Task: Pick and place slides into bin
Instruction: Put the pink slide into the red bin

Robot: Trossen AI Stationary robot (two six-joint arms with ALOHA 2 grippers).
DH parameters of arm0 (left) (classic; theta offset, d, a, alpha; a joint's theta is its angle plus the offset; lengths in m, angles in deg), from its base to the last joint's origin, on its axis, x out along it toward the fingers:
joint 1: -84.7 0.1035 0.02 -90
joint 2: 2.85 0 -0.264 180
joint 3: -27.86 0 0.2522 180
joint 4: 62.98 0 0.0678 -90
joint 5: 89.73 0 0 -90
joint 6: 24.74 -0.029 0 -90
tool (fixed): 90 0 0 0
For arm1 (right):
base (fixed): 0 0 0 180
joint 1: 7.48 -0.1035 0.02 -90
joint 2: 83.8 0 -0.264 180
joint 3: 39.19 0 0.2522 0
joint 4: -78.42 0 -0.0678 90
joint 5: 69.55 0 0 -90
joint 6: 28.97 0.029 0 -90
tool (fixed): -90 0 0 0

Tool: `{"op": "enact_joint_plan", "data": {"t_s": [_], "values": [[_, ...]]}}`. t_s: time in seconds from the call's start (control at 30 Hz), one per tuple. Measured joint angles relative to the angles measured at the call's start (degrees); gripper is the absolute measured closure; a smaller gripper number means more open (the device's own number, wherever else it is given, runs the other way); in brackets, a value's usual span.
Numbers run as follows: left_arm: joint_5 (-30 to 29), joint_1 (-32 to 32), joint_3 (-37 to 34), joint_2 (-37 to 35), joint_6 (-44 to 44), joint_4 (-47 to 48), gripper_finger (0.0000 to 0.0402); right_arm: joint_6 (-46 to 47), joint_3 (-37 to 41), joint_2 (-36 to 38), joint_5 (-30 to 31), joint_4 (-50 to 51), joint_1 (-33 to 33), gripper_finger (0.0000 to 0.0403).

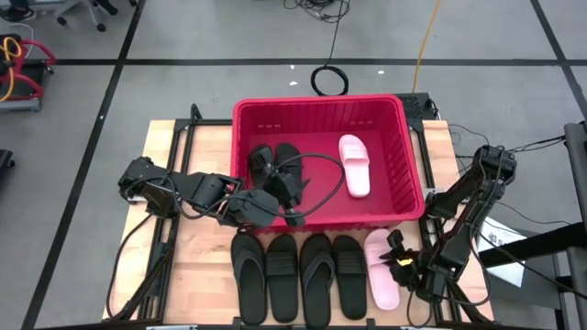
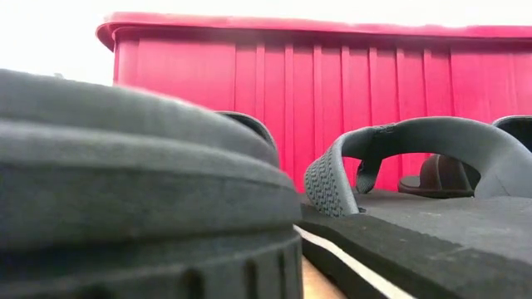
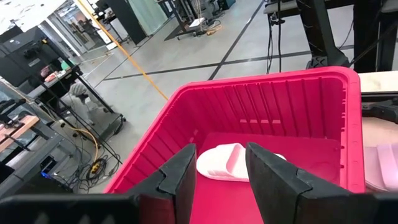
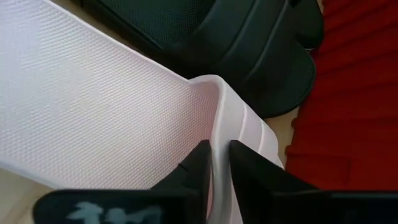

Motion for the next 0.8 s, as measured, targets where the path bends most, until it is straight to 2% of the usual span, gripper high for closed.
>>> {"op": "enact_joint_plan", "data": {"t_s": [0.23, 0.47, 0.8], "values": [[0.0, 0.0, 0.0, 0.0, 0.0, 0.0, 0.0254, -0.1, 0.0, 0.0, 0.07, 0.46, 0.0, 0.0396], [0.0, 0.0, 0.0, 0.0, 0.0, 0.0, 0.0254, 0.35, 0.0, 0.0, 0.02, 0.45, 0.0, 0.0399], [0.0, 0.01, 0.0, 0.0, 0.0, 0.0, 0.0254, 5.97, 0.0, 0.02, -0.07, -0.9, -0.02, 0.0401]]}}
